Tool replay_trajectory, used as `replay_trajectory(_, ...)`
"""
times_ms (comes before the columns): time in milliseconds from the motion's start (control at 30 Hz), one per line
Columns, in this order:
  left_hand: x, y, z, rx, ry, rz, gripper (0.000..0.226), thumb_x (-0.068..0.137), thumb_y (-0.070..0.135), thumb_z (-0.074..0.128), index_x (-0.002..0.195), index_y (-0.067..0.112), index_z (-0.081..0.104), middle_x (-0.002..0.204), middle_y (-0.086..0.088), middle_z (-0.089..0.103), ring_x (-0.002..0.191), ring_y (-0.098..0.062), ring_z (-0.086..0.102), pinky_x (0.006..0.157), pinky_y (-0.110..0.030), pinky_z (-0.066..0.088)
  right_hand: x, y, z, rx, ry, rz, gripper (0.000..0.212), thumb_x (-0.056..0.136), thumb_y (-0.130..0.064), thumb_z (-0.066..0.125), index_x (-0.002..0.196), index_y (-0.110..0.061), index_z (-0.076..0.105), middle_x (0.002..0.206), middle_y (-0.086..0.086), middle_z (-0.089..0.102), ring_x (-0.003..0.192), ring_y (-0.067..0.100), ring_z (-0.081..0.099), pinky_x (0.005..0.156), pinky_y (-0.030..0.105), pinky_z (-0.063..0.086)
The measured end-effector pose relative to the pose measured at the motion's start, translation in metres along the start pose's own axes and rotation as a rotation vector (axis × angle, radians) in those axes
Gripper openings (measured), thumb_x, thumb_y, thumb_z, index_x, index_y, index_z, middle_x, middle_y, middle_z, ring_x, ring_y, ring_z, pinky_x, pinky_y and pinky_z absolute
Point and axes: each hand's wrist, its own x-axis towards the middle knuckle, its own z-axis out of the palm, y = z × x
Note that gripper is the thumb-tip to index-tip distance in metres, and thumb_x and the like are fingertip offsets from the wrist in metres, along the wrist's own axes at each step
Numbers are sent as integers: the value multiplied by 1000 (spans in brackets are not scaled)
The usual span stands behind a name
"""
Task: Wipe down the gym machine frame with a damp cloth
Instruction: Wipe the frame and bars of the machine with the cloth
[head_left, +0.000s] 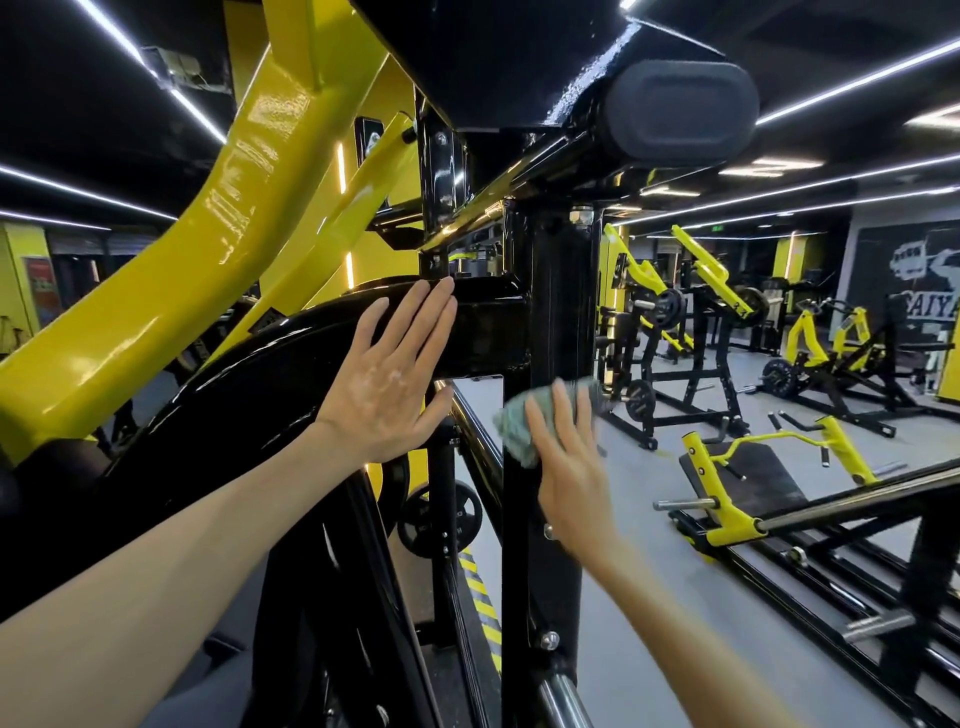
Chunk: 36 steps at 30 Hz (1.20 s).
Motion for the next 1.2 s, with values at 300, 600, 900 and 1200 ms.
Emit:
replay_trajectory(300,0,0,-1,-34,-18,2,84,93,49,42,158,4,11,166,-12,3,154,-27,2,123,-48,8,151,-9,-34,19,201,-39,55,91,7,45,144,-8,46,154,19,36,146,43,20,113,65,26)
replay_trajectory(600,-28,-21,-12,-154,-25,28,69,101,40,28,158,6,11,166,-9,3,154,-23,3,124,-41,10,23,-6,-6,41,32,-2,48,97,-19,34,142,-7,47,154,12,30,147,29,13,113,64,23)
replay_trajectory(900,-138,-99,-11,-96,-124,-35,63,101,32,27,157,4,15,166,-11,10,153,-24,10,121,-42,17,127,-50,-12,-6,103,3,51,96,-9,31,146,-5,43,154,22,34,145,43,19,116,63,20)
replay_trajectory(1200,-178,-111,3,-63,-172,-44,63,103,31,28,157,3,11,166,-13,5,153,-28,3,122,-44,17,39,-116,71,7,-45,-255,78,83,15,50,152,-12,24,159,12,22,149,33,9,120,55,15)
